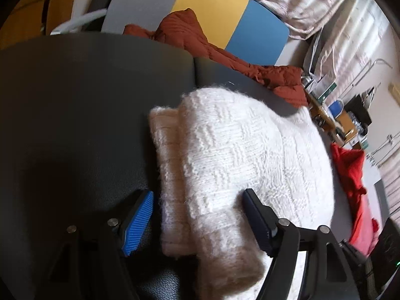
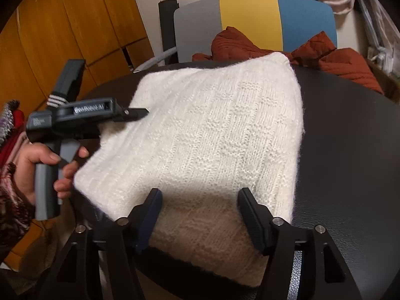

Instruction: Fold clothes

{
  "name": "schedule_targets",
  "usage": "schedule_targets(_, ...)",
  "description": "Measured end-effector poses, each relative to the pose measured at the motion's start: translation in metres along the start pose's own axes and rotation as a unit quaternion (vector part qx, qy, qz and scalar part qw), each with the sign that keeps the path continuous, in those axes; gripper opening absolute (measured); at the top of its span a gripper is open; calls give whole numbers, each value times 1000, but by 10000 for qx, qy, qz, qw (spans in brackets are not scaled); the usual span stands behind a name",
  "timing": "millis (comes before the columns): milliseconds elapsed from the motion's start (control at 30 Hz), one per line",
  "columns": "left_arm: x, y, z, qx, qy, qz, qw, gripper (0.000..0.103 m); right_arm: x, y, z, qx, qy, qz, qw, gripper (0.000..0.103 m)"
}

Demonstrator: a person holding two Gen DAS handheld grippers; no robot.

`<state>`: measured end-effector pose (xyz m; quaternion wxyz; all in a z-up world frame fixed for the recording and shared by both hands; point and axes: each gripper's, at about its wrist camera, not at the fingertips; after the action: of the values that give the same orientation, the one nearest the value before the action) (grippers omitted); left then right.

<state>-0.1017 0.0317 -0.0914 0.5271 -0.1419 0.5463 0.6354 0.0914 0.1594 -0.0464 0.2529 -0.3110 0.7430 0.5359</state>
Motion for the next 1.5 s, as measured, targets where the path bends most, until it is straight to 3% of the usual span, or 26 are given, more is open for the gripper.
schedule_targets(200, 3, 5, -3, -14, -39, -17, 10000, 77, -12, 11, 29, 752, 267, 185, 9966, 72)
schedule_targets(433, 6, 12, -12, -166, -114, -80, 9998, 77, -27, 23, 63, 1624, 575, 400, 9842, 74)
schedule_targets(533, 9, 14, -12, -39, -97, -86, 9999, 78, -15, 28, 84, 2077, 531, 133, 9767, 74)
schedule_targets(900, 8, 15, -23, 280, -336, -93, 9990, 79, 25, 45, 96, 2580, 879, -304, 9617, 82)
schedule_targets(1067, 10, 15, -21, 333, -302, -95, 9989, 80, 40, 53, 97, 2813, 1168, -263, 9521, 82)
schedule_targets(1500, 17, 19, -11, 285, -141, -143, 9994, 82, 51, 54, 92, 2512, 1364, -165, 9581, 85)
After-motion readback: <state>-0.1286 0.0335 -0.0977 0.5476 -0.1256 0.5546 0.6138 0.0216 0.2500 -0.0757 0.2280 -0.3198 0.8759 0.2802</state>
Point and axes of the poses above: each gripper's, at about its wrist camera, not at the fingertips, and x roughly the way its jaws point, z to its right, y to its top, and after that the axes turned 5 degrees about x, right-handed
